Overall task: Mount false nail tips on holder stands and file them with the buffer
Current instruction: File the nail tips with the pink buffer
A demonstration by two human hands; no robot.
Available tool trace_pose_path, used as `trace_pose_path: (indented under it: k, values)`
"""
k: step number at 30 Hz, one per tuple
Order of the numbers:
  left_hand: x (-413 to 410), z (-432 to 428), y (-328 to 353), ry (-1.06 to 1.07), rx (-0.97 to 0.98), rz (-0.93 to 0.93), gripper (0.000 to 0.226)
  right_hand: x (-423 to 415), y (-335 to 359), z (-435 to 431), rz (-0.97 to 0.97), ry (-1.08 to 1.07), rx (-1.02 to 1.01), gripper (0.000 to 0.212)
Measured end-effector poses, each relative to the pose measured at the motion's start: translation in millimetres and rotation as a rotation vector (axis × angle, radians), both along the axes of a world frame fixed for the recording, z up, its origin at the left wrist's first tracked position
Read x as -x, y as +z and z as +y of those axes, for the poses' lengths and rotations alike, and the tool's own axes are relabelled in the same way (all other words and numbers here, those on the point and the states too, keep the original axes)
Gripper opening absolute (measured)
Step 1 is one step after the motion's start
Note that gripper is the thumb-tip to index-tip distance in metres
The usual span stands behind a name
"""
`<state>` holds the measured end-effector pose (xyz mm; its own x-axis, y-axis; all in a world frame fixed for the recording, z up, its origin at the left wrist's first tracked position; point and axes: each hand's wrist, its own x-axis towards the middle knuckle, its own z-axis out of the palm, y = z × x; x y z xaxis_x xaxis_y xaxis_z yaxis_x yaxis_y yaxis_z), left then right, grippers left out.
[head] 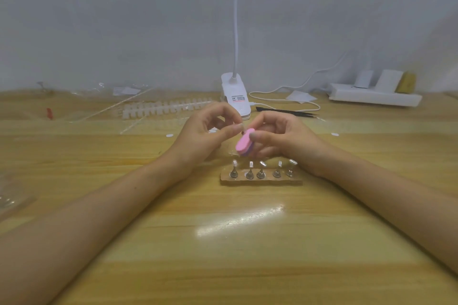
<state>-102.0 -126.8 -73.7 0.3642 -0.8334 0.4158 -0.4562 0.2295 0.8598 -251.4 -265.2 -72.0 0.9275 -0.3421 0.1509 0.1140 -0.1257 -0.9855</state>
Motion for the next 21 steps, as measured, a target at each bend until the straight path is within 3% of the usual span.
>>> trace_pose_path:
  k: [3, 7, 14, 19, 21]
  values:
    - [3.2, -0.6, 1.4, -0.008, 0.007, -0.040, 0.016, -0.9, 0.6, -3.1, -0.069, -0.117, -0.123, 0.029]
    - [4.1, 0.7, 2.6, -0.006, 0.011, -0.064, 0.014, -1.2, -0.1, -1.2, 0.011, -0.033, -0.009, 0.023]
    - [6.6, 2.1, 4.4, -0.023, 0.009, -0.108, 0.013, 0.7, 3.1, -5.5, -0.029, -0.036, -0.113, 0.019]
    - [6.3, 2.4, 3.8, 0.008, 0.011, -0.059, 0.013, 1.1, 2.1, -0.7, 0.017, 0.008, -0.001, 0.020]
    - [6.2, 1.6, 3.6, 0.003, 0.013, -0.062, 0.015, 0.4, 0.8, -1.6, -0.023, -0.036, -0.053, 0.020]
